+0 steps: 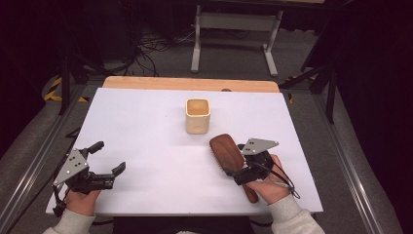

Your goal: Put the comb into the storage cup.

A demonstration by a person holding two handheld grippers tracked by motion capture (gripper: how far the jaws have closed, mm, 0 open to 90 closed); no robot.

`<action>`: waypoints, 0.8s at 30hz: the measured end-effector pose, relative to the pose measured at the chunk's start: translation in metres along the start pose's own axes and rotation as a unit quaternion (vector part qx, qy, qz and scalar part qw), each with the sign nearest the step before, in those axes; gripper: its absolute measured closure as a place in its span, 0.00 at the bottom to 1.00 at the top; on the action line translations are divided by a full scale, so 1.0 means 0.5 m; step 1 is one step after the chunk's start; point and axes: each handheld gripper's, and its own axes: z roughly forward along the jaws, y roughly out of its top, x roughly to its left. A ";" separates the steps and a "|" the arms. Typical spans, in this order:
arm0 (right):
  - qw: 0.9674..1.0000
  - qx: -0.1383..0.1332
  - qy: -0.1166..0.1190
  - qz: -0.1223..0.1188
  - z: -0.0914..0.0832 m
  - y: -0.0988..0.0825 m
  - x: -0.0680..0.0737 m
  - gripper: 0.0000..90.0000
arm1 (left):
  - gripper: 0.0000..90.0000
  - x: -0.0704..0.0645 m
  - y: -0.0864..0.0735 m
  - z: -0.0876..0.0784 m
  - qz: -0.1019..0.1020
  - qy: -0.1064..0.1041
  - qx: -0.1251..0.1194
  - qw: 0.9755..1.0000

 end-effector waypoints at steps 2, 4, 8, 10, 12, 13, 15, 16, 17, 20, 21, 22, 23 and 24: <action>0.999 0.037 -0.007 0.003 0.004 0.002 -0.001 0.09 | 0.03 -0.001 0.000 0.000 0.001 -0.001 0.001 1.000; 0.997 0.072 -0.010 0.012 0.009 0.004 -0.002 0.08 | 0.03 -0.001 0.000 0.001 0.003 -0.003 0.000 1.000; 0.994 0.108 -0.017 0.020 0.013 0.005 -0.004 0.08 | 0.03 -0.001 0.000 0.001 0.004 -0.002 0.000 1.000; 0.991 0.126 -0.018 0.028 0.017 0.004 -0.007 0.08 | 0.03 -0.002 0.000 0.002 0.002 0.006 0.005 1.000; 0.989 0.141 -0.016 0.038 0.020 0.002 -0.010 0.08 | 0.03 -0.001 0.000 0.001 0.000 0.005 0.007 1.000; 0.988 0.146 -0.014 0.039 0.021 0.002 -0.011 0.08 | 0.03 0.000 0.000 0.001 0.002 0.008 0.008 1.000; 0.986 0.162 -0.012 0.046 0.026 0.000 -0.012 0.09 | 0.03 0.000 -0.001 0.001 0.001 0.008 0.005 1.000; 0.985 0.168 -0.011 0.049 0.027 0.000 -0.013 0.09 | 0.03 0.000 -0.001 0.001 -0.001 0.009 0.004 1.000; 0.984 0.172 -0.011 0.051 0.029 -0.001 -0.013 0.09 | 0.03 0.000 -0.001 0.001 -0.001 0.010 0.004 1.000; 0.981 0.185 -0.013 0.061 0.033 -0.002 -0.014 0.10 | 0.03 0.001 -0.002 0.003 -0.002 0.012 0.009 1.000; 0.979 0.190 -0.011 0.067 0.033 -0.001 -0.015 0.11 | 0.03 0.001 -0.003 0.003 -0.001 0.014 0.009 1.000; 0.977 0.198 -0.011 0.074 0.035 -0.002 -0.016 0.11 | 0.03 0.001 -0.003 0.003 -0.002 0.014 0.009 1.000; 0.975 0.206 -0.013 0.078 0.036 -0.002 -0.016 0.12 | 0.03 0.001 -0.003 0.002 -0.002 0.015 0.011 1.000; 0.973 0.213 -0.016 0.084 0.038 -0.002 -0.017 0.13 | 0.02 0.001 -0.002 0.002 -0.003 0.016 0.010 1.000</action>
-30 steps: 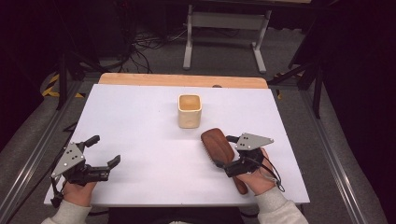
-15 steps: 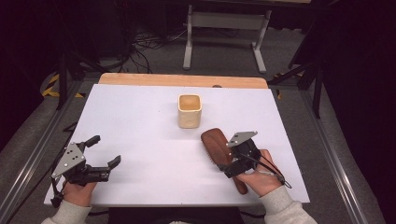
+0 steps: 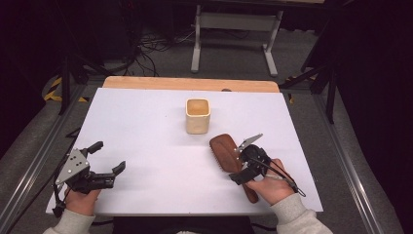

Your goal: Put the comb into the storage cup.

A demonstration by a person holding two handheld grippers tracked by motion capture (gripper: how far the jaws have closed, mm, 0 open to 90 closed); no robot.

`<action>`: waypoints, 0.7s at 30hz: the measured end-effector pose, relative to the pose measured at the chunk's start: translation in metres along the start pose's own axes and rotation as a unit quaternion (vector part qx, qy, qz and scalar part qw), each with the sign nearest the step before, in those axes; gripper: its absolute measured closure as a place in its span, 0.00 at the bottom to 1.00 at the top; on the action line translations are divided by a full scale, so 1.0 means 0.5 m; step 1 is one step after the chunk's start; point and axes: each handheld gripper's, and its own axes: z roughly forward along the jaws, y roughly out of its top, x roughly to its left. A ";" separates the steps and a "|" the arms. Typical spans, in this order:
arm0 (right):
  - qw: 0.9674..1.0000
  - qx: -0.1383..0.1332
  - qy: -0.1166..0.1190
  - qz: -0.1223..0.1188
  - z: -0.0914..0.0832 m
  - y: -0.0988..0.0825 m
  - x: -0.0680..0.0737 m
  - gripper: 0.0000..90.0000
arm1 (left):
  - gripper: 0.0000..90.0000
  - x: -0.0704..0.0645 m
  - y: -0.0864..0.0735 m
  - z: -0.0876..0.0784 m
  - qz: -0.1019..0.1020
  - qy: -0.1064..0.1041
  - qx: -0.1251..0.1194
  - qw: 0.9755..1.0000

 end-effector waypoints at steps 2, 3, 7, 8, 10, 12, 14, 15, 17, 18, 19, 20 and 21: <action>1.000 0.006 0.001 0.007 0.001 0.001 0.000 0.13 | 0.02 0.001 0.000 0.000 0.002 -0.001 -0.001 1.000; 1.000 0.013 0.006 0.017 0.002 0.002 -0.001 0.14 | 0.02 0.000 0.000 0.000 0.001 -0.001 -0.003 1.000; 1.000 0.021 0.006 0.022 0.006 0.002 -0.002 0.16 | 0.02 0.000 0.000 0.000 0.001 -0.002 -0.004 1.000; 0.999 0.025 0.007 0.024 0.009 0.001 -0.002 0.17 | 0.02 0.000 0.000 0.000 0.002 -0.002 -0.004 1.000; 0.999 0.032 0.008 0.026 0.011 0.001 -0.002 0.19 | 0.02 0.000 0.000 0.000 0.002 -0.002 -0.004 1.000; 0.999 0.034 0.014 0.032 0.014 0.000 -0.003 0.22 | 0.02 0.000 -0.001 0.001 0.001 -0.002 -0.004 1.000; 0.998 0.037 0.014 0.039 0.014 0.000 -0.003 0.24 | 0.02 0.000 -0.001 0.001 0.002 0.000 -0.005 1.000; 0.998 0.037 0.014 0.039 0.014 0.000 -0.003 0.24 | 0.02 0.000 -0.001 0.001 0.002 0.000 -0.005 1.000; 0.998 0.041 0.012 0.043 0.014 0.000 -0.005 0.26 | 0.02 0.000 -0.001 0.001 0.003 0.000 -0.005 1.000; 0.998 0.043 0.011 0.046 0.015 0.000 -0.006 0.27 | 0.02 -0.001 -0.002 0.001 0.001 0.000 -0.005 1.000; 0.997 0.050 0.009 0.053 0.017 -0.001 -0.009 0.27 | 0.02 -0.001 -0.002 0.001 0.002 0.001 -0.004 1.000; 0.997 0.055 0.007 0.055 0.019 -0.001 -0.010 0.27 | 0.02 -0.001 -0.002 0.001 0.003 0.001 -0.003 1.000; 0.997 0.058 0.008 0.056 0.022 -0.002 -0.010 0.27 | 0.02 -0.001 -0.002 0.001 0.003 0.001 -0.003 1.000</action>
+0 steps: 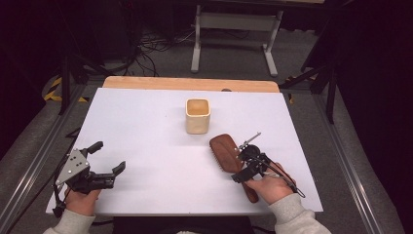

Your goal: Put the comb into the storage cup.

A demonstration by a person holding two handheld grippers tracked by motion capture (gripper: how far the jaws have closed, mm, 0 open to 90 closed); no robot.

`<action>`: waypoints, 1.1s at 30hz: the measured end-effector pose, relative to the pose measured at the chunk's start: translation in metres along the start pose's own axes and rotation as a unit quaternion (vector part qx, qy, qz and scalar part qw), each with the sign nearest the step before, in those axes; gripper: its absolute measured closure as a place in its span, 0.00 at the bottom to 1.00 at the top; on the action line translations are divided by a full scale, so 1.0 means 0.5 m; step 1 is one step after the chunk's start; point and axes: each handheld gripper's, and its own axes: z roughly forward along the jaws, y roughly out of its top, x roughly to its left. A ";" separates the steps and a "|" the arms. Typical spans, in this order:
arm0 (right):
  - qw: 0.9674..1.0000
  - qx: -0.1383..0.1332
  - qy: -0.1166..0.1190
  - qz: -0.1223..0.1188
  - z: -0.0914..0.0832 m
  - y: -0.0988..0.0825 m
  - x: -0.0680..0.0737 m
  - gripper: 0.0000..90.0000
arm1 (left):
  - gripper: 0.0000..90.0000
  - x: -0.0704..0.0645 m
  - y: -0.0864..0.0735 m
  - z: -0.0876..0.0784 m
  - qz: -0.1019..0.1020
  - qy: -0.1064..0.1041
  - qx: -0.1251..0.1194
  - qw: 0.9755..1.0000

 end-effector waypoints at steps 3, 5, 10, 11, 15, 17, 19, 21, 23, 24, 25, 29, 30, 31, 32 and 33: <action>1.000 0.004 0.001 0.003 0.006 -0.001 0.001 0.28 | 0.02 0.001 0.000 0.000 0.001 0.000 -0.002 1.000; 1.000 0.005 0.000 0.003 0.008 -0.001 0.001 0.29 | 0.02 0.000 -0.001 0.001 -0.001 0.000 0.000 1.000; 1.000 0.013 0.000 0.008 0.015 0.000 0.002 0.35 | 0.02 0.000 -0.001 0.001 -0.003 -0.003 -0.001 1.000; 1.000 0.016 0.001 0.010 0.017 0.001 0.002 0.38 | 0.02 0.001 -0.001 0.001 -0.001 -0.003 0.002 1.000; 1.000 0.020 0.004 0.011 0.020 0.002 0.003 0.45 | 0.02 0.001 -0.001 0.002 0.000 -0.003 0.000 1.000; 1.000 0.021 0.006 0.012 0.021 0.003 0.004 0.50 | 0.02 0.001 -0.002 0.002 0.000 -0.003 0.000 1.000; 1.000 0.022 0.006 0.013 0.021 0.004 0.006 0.52 | 0.02 0.001 -0.002 0.002 -0.001 -0.002 0.000 1.000; 1.000 0.019 0.001 0.011 0.021 0.005 0.009 0.62 | 0.02 0.001 -0.002 0.002 -0.003 -0.003 0.001 1.000; 1.000 0.023 0.000 0.013 0.023 0.005 0.010 0.66 | 0.02 0.000 -0.002 0.002 -0.002 -0.001 -0.001 1.000; 1.000 0.025 0.001 0.013 0.024 0.005 0.011 0.68 | 0.02 0.000 -0.002 0.002 -0.002 -0.001 -0.001 1.000; 1.000 0.027 -0.001 0.013 0.026 0.005 0.011 0.69 | 0.02 0.000 -0.003 0.002 -0.002 -0.001 -0.001 1.000; 0.999 0.028 -0.005 0.016 0.025 0.004 0.010 0.76 | 0.02 0.001 -0.003 0.003 -0.003 -0.003 -0.001 1.000; 0.999 0.029 -0.008 0.017 0.025 0.003 0.009 0.78 | 0.02 0.001 -0.003 0.003 -0.001 -0.003 -0.001 1.000; 0.999 0.027 -0.010 0.017 0.026 0.002 0.008 0.79 | 0.02 0.001 -0.003 0.003 0.000 -0.001 -0.001 1.000; 0.999 0.027 -0.010 0.019 0.026 0.002 0.009 0.79 | 0.02 0.001 -0.003 0.004 0.001 -0.001 -0.001 1.000; 0.999 0.026 -0.011 0.019 0.026 0.001 0.009 0.79 | 0.02 0.002 -0.003 0.004 0.001 -0.001 -0.001 1.000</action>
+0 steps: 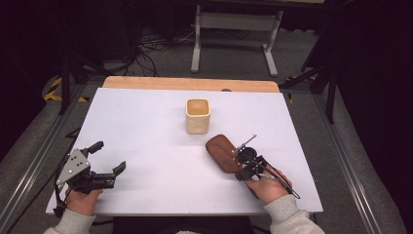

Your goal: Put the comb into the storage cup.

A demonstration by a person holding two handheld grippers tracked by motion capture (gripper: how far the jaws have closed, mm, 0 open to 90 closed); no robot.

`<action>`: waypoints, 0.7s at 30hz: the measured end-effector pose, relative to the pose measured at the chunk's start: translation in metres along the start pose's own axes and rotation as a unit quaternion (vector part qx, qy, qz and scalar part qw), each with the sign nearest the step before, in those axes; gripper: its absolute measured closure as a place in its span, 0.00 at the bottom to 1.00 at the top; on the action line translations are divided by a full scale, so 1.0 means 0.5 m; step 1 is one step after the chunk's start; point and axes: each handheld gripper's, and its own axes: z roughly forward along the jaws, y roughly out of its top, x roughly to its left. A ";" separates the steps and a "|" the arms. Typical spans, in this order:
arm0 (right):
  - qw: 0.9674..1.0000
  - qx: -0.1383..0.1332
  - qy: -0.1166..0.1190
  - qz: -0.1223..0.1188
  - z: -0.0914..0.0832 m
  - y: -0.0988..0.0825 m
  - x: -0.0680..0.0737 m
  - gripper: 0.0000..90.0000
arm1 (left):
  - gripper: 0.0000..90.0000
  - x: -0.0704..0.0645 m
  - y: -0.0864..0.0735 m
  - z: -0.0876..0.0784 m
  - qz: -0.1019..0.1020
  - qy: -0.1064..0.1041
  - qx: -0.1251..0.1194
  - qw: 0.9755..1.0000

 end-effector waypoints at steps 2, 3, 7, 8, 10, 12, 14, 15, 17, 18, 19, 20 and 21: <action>1.000 -0.001 0.000 0.000 0.000 -0.001 0.000 0.80 | 0.02 0.001 0.000 0.000 -0.003 0.001 0.001 1.000; 1.000 -0.001 0.000 0.000 0.000 -0.001 0.000 0.80 | 0.01 0.002 0.000 0.000 -0.007 -0.005 0.005 1.000; 1.000 -0.002 -0.003 -0.003 0.000 -0.002 0.000 0.80 | 0.00 0.006 -0.005 0.005 -0.026 -0.015 0.009 1.000; 1.000 -0.003 -0.003 -0.003 0.000 -0.002 0.001 0.80 | 0.00 0.006 -0.005 0.005 -0.028 -0.016 0.010 0.999; 1.000 -0.005 -0.002 -0.003 -0.001 -0.004 0.000 0.80 | 0.00 0.007 -0.006 0.007 -0.028 -0.022 0.009 0.999; 1.000 -0.006 -0.002 -0.005 -0.002 -0.005 0.000 0.81 | 0.00 0.007 -0.005 0.006 -0.022 -0.021 0.010 0.999; 1.000 -0.008 -0.005 -0.007 -0.002 -0.006 0.001 0.81 | 0.00 0.006 -0.003 0.004 -0.015 -0.019 0.009 1.000; 1.000 -0.010 -0.006 -0.009 -0.002 -0.006 0.001 0.81 | 0.00 0.006 -0.001 0.003 -0.015 -0.018 0.008 1.000; 1.000 -0.015 -0.007 -0.011 -0.003 -0.009 0.001 0.81 | 0.00 0.008 0.000 0.000 -0.018 -0.015 0.008 1.000; 1.000 -0.018 -0.008 -0.014 -0.003 -0.010 0.000 0.81 | 0.00 0.008 -0.001 0.000 -0.023 -0.013 0.008 1.000; 1.000 -0.018 -0.009 -0.016 -0.005 -0.011 0.001 0.81 | 0.00 0.011 -0.001 -0.001 -0.023 -0.015 0.009 1.000; 1.000 -0.020 -0.011 -0.020 -0.007 -0.011 0.002 0.81 | 0.00 0.013 -0.002 -0.003 -0.028 -0.020 0.010 0.999; 0.999 -0.023 -0.013 -0.024 -0.009 -0.012 0.004 0.81 | 0.00 0.015 -0.002 -0.004 -0.032 -0.028 0.010 0.999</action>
